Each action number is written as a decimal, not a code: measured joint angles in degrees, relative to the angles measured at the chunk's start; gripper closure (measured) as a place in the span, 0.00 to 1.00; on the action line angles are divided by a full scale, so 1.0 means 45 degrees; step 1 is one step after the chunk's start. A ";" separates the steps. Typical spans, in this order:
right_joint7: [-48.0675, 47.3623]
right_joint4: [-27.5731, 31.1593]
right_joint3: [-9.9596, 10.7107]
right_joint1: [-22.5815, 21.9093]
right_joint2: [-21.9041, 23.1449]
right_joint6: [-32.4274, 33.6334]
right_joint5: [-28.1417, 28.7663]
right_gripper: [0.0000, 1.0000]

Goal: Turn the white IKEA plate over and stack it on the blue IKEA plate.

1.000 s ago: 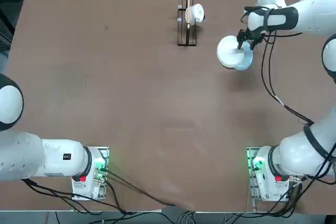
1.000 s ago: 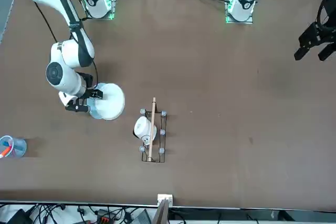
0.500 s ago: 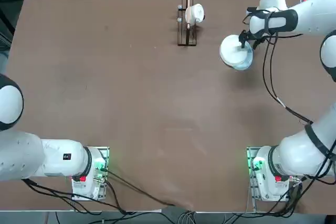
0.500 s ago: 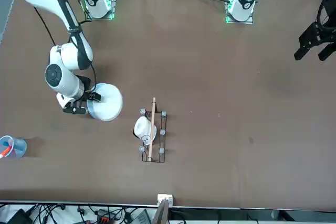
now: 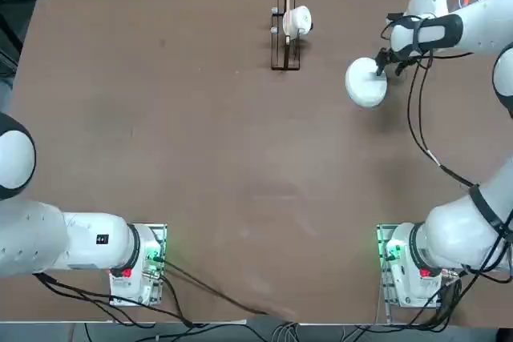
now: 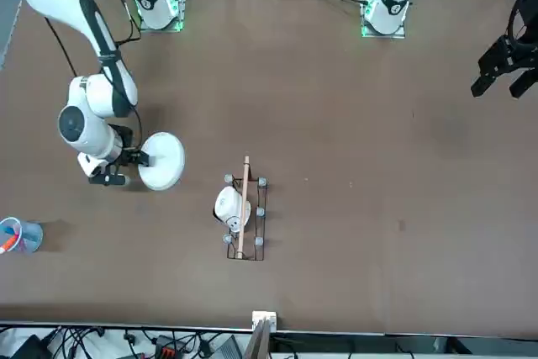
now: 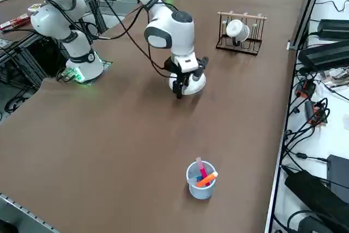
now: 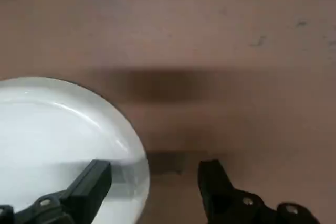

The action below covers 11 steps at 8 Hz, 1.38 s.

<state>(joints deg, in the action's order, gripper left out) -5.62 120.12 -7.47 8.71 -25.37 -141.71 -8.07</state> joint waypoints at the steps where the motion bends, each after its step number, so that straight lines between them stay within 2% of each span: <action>1: 0.0175 -0.0065 0.0000 0.0116 -0.0003 0.0003 0.0000 0.00; 2: 0.0218 -0.0432 -0.0041 0.0120 0.0023 0.0479 0.0000 0.00; 3: 0.0218 -0.1306 -0.0186 0.0085 0.0127 0.1920 0.0002 0.00; 6: 0.0135 -0.5400 -0.0945 -0.0077 0.0690 0.7820 0.0429 0.00; 7: -0.0073 -0.6619 -0.1017 -0.0124 0.0878 0.9365 0.0841 0.00; 11: -0.0695 -1.0122 -0.1251 -0.0134 0.1420 1.2927 0.1359 0.00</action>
<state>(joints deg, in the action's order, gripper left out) -8.74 74.57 -13.10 8.10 -18.98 -83.53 -1.95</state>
